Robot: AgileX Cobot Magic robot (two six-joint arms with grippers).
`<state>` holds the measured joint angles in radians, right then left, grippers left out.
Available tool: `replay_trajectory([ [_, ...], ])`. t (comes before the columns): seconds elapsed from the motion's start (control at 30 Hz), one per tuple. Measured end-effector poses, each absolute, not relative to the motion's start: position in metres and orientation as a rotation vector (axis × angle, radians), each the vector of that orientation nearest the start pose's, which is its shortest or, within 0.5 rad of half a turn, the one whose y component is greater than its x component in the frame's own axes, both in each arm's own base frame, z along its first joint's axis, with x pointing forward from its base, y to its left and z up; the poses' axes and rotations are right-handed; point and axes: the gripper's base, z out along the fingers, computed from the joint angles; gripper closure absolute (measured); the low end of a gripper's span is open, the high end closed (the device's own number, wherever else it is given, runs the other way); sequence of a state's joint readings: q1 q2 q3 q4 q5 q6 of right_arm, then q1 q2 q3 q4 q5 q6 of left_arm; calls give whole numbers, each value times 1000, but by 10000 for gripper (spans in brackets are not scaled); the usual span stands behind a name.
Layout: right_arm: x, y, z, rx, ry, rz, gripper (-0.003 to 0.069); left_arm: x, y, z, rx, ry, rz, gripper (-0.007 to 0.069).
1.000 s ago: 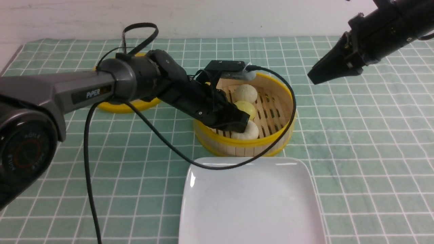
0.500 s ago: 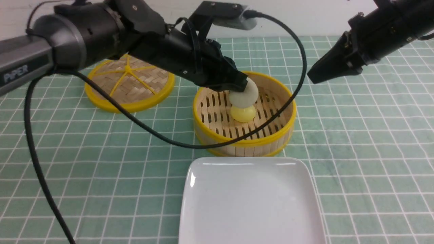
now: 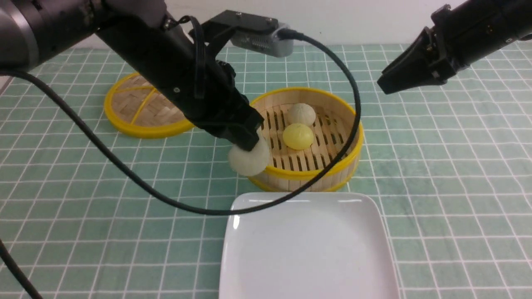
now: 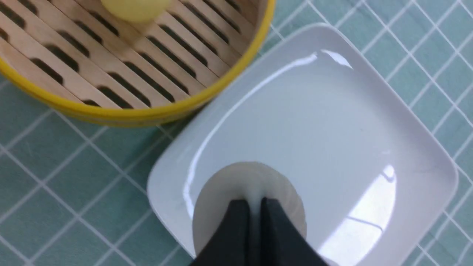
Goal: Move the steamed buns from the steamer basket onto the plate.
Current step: Use the left arm to put the steamed stuffed bun into the plate, then use the right arm to grab the steamed stuffed bun that is closest to it
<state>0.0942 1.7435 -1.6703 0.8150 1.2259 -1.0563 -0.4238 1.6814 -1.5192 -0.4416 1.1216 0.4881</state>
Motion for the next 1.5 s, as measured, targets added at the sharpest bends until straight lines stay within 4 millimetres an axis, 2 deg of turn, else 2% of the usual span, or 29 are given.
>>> replay_trajectory([
  [0.1,357,97,368,-1145,2060,704,394,306,-179,315,1050,2512,-621,596],
  [0.23,354,97,373,-1150,2046,699,394,305,-179,278,1046,2566,-641,596],
  [0.27,354,97,373,-1151,2047,700,394,305,-179,276,1040,2568,-640,596],
  [0.4,354,97,373,-1152,2048,700,394,312,-181,233,1040,2650,-636,596],
  [0.57,354,97,373,-1152,2048,700,394,325,-189,201,1023,2650,-666,596],
  [0.7,354,97,373,-1153,2048,701,394,328,-191,192,1024,2651,-679,596],
  [1.0,354,97,373,-1153,2048,701,394,331,-192,192,1018,2617,-658,575],
  [1.13,354,97,373,-1153,2048,701,394,330,-192,192,1026,2624,-665,484],
  [1.3,354,97,373,-1153,2048,701,394,329,-192,192,1028,2628,-670,268],
  [1.37,354,97,373,-1153,2048,701,394,329,-192,193,1031,2629,-672,240],
  [1.43,354,97,373,-1153,2048,701,394,327,-192,196,1052,2638,-691,165],
  [1.5,354,97,373,-1153,2048,701,394,327,-193,201,1074,2636,-709,139],
])
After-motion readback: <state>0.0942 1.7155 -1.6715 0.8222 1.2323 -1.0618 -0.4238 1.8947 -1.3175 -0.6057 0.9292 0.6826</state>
